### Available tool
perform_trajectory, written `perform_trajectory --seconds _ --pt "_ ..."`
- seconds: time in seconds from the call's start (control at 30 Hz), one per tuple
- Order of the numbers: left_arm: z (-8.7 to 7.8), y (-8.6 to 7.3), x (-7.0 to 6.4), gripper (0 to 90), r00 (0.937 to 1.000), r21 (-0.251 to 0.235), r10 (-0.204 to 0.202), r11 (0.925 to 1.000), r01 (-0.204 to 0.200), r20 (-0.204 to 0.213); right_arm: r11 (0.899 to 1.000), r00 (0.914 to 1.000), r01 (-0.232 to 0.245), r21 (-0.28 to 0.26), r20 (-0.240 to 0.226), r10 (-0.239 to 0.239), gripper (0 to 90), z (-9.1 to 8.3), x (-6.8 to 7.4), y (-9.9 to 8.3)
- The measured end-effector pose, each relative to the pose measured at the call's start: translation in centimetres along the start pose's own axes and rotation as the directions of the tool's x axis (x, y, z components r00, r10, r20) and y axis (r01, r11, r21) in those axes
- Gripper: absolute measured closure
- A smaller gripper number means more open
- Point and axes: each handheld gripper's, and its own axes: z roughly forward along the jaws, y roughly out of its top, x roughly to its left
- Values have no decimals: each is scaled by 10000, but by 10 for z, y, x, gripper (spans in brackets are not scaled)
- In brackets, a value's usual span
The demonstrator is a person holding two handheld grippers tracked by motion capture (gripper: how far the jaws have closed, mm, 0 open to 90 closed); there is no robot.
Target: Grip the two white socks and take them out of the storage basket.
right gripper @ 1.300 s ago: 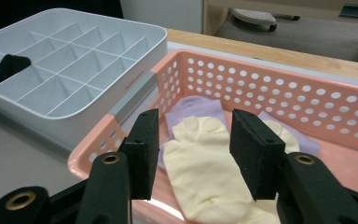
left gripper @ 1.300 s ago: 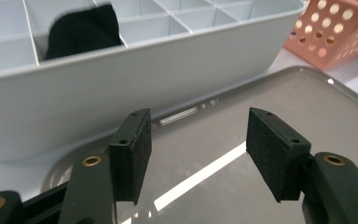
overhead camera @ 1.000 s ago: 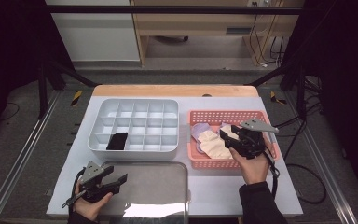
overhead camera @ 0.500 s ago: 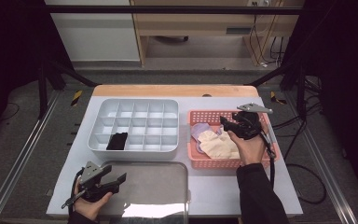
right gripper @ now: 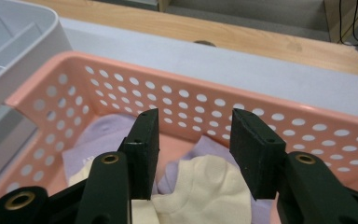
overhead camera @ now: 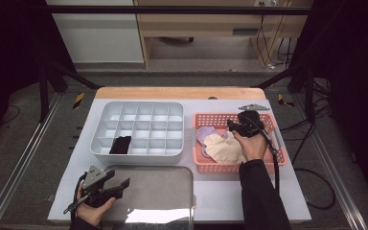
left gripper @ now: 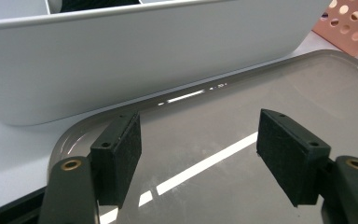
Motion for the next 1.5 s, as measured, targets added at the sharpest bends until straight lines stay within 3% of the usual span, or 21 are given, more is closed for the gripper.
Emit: perform_trajectory --seconds 0.57,0.87,0.97,1.27,1.5 --pt "1 0 0 304 10000 86 24 10000 -24 -8 9934 9994 -310 1101 216 288 535 39 1 -18" --pt "1 0 0 305 10000 118 71 9999 -70 -13 9880 9981 -475 1470 447 413 529 46 -1 -25" --pt "1 0 0 305 10000 121 54 9999 -54 -7 9815 9966 -694 1785 568 601 534 48 -4 -28" --pt "1 0 0 307 10000 125 59 9999 -59 -4 9705 9953 -898 2238 568 790 789 48 -5 -29" --pt "1 0 0 308 10000 123 62 9999 -62 -2 9821 9955 -858 1677 535 779 835 40 -5 -25"
